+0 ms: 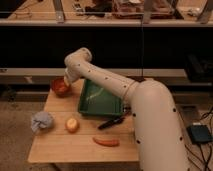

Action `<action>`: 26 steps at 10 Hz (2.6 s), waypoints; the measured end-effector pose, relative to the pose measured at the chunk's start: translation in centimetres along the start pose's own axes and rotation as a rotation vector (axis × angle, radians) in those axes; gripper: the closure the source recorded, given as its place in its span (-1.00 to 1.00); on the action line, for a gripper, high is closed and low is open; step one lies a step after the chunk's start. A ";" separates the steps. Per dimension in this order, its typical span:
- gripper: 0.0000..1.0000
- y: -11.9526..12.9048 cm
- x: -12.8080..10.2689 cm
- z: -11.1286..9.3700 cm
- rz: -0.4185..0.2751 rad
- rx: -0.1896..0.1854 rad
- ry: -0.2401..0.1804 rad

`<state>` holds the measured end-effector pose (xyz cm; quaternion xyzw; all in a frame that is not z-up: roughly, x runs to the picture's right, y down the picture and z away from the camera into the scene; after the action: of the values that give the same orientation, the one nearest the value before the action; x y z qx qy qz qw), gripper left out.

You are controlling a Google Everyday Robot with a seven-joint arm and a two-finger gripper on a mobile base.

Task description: Wipe red bowl with eraser

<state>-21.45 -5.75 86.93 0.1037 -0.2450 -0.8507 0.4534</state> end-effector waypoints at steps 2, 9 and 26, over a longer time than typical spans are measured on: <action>1.00 -0.6 0.7 0.0 -0.023 0.003 0.010; 1.00 -2.1 3.2 2.5 -0.095 -0.007 -0.008; 1.00 -4.8 -2.8 0.9 -0.185 0.085 0.042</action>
<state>-23.65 -0.95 85.11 0.1628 -0.2608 -0.8754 0.3732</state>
